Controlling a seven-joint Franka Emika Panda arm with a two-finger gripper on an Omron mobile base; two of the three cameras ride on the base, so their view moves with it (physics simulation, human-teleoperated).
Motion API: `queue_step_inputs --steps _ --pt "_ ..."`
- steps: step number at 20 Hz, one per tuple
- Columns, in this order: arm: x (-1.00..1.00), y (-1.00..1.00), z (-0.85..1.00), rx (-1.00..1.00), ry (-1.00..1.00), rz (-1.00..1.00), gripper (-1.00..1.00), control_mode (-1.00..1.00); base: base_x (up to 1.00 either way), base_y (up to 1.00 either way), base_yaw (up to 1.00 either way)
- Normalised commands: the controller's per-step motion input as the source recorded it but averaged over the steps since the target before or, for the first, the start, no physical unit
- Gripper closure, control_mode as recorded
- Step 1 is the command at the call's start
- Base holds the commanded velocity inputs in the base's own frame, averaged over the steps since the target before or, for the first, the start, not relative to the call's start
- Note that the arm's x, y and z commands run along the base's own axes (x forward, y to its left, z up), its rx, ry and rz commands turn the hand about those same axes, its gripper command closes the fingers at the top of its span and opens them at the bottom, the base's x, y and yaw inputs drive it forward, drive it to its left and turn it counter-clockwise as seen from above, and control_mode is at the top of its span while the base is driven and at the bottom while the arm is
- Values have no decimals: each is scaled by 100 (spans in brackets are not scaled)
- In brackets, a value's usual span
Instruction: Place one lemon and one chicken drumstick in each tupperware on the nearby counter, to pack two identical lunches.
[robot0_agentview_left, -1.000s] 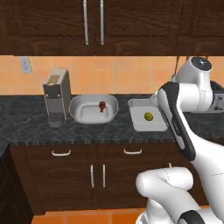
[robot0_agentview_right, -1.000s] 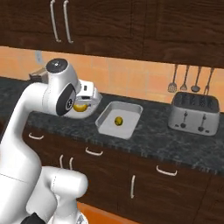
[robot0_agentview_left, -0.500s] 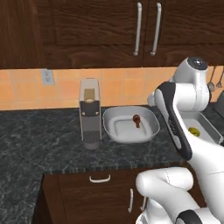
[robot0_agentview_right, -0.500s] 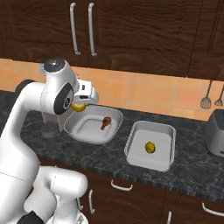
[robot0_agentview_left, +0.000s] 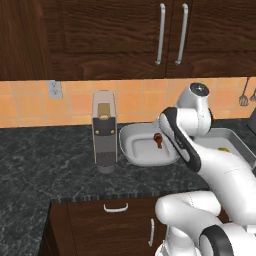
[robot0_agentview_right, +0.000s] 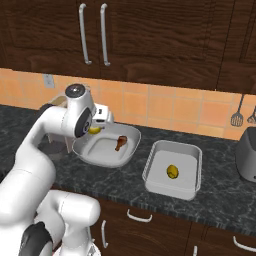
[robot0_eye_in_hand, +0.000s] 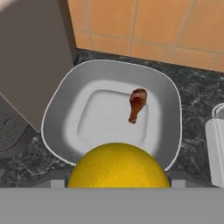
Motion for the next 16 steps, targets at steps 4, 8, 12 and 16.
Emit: queue_step_inputs --steps 4,8,12,16 --pt "94 11 -100 0 8 0 100 -100 0 0 0" --pt "82 13 -90 0 8 0 100 -100 0 0 0" --pt "64 14 -72 0 0 0 -100 -100 0 0 0" --pt "28 0 -32 0 -6 0 -100 -100 0 0 0"
